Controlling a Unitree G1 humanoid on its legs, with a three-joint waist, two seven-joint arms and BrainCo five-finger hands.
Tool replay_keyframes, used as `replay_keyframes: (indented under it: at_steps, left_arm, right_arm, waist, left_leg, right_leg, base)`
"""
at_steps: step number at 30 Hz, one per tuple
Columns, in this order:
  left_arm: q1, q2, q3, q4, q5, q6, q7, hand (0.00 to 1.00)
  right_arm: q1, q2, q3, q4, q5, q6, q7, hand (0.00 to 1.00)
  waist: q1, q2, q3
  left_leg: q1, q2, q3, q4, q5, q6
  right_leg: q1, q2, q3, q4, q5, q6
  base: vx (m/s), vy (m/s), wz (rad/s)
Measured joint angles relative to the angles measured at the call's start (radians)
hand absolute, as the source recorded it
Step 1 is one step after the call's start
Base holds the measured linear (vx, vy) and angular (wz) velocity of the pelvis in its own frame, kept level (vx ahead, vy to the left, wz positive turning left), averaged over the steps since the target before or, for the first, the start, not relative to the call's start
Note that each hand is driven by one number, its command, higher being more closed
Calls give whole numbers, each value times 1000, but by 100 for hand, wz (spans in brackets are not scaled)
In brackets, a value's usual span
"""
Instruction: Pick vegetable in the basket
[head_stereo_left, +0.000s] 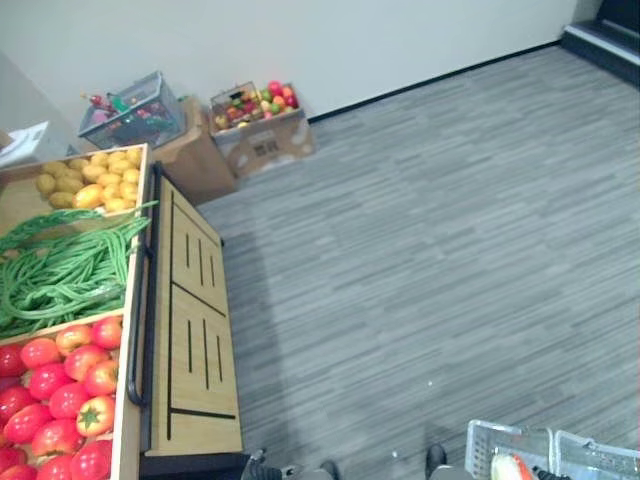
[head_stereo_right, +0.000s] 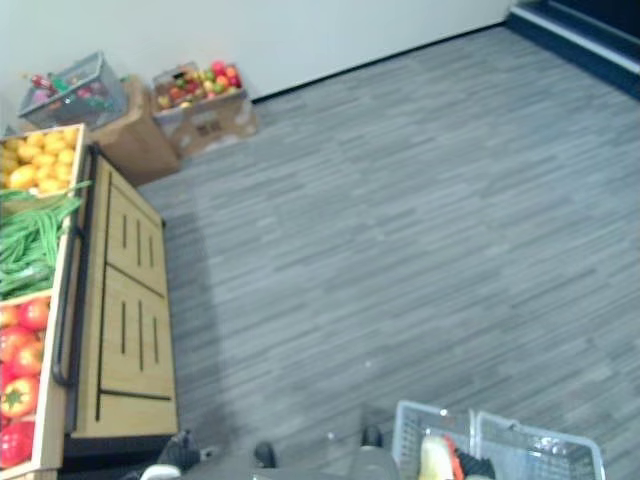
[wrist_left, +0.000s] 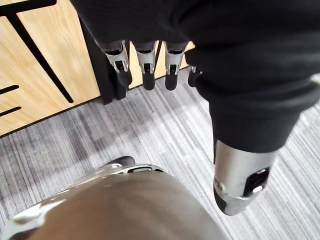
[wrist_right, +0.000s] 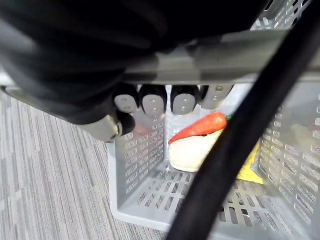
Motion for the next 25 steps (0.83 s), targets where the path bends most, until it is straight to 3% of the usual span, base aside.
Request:
replay_keyframes:
  at_steps: [2, 5, 7, 14, 25]
  left_arm:
    - [0, 8, 1, 6, 0, -1, -1, 0]
    - [5, 38, -19, 13, 0, 1, -5, 0]
    - [18, 39, -24, 15, 0, 0, -5, 0]
    - [3, 47, -37, 16, -23, -1, -5, 0]
    - [10, 38, -20, 34, -211, -4, -31, 0]
  right_arm:
    - [2, 17, -2, 1, 0, 0, 0, 100]
    - [7, 52, -10, 3, 0, 4, 0, 100]
    - [16, 54, -9, 2, 0, 6, 0, 100]
    - [32, 47, 1, 0, -3, 4, 0, 100]
    - [64, 69, 10, 4, -5, 5, 11, 100]
  waist:
    - [-4, -11, -12]
    - [-1, -55, -8]
    - [1, -59, -15]
    - [-1, -56, -21]
    - [-1, -58, -56]
  left_leg:
    - [12, -17, -1, -52, -58, 21]
    - [29, -65, 25, -68, -69, 36]
    - [55, -87, 47, -86, -75, 47]
    - [79, -101, 69, -125, -75, 57]
    - [134, -88, 77, -153, -78, 50]
  right_leg:
    - [4, -12, 6, -42, 26, 40]
    - [20, -50, 22, -78, 57, 68]
    - [22, -69, 48, -77, 64, 81]
    - [14, -74, 68, -90, 69, 89]
    - [57, -49, 56, -104, 69, 88]
  base:
    - [31, 257, -3]
    - [9, 209, -9]
    - [28, 156, -31]
    - [33, 36, -13]
    - [39, -21, -3]
